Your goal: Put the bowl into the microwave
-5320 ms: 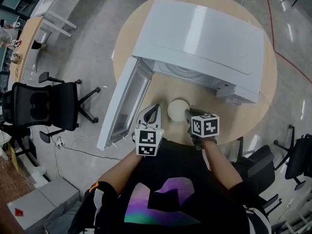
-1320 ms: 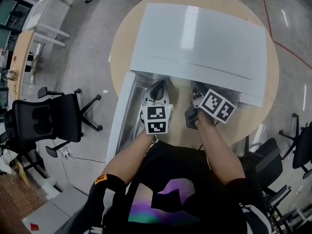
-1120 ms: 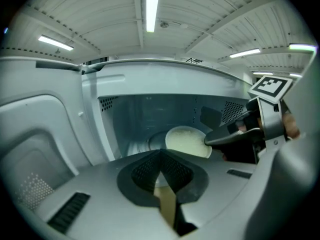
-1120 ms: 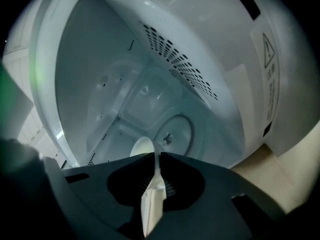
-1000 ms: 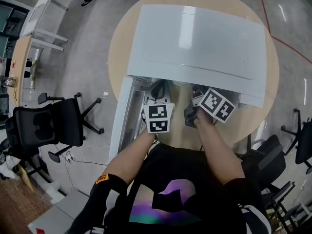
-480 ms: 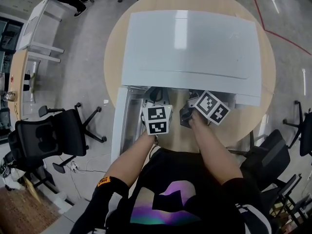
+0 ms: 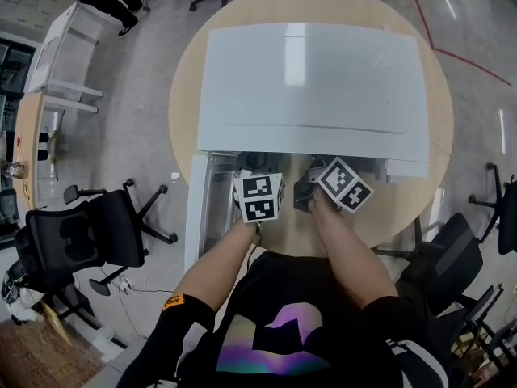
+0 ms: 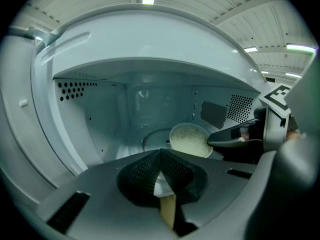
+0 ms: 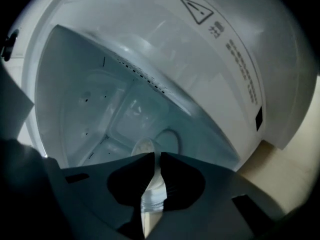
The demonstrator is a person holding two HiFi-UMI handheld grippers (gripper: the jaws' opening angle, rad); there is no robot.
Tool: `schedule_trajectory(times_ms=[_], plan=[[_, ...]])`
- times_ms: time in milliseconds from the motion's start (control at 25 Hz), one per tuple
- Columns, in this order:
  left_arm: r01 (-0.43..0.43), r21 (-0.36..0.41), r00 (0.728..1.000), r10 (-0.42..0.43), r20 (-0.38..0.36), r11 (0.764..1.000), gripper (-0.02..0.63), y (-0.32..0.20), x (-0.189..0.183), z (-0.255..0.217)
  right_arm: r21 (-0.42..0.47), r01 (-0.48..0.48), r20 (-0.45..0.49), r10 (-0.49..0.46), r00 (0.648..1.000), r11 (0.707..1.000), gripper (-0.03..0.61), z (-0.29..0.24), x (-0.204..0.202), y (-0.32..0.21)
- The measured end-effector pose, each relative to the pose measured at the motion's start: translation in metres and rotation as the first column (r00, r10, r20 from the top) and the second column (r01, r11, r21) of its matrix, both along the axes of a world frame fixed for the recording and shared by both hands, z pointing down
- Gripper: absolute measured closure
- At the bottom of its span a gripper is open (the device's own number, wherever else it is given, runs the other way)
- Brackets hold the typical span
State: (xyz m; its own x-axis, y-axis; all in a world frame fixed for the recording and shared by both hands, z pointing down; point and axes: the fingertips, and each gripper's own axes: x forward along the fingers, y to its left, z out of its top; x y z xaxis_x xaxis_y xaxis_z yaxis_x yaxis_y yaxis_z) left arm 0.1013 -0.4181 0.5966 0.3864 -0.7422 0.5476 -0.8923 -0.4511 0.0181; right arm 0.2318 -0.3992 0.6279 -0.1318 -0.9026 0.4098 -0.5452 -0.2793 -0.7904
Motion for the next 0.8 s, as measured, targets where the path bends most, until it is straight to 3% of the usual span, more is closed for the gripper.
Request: schedule_trajectory(times_ms=[400,800], plan=[[0.005,-0.018,1.0,-0.005,0.001,1.0,0.568,-0.009,0.004,0.006,0.012,-0.034,-0.042,0.035,0.999,0.999,0.528,0.002,0.004,-0.004],[0.013,-0.028,1.0,-0.012,0.009,1.0,0.568,-0.004,0.006,0.007,0.092,0.02,-0.038,-0.016,0.999,0.996,0.526,-0.009,0.004,-0.011]])
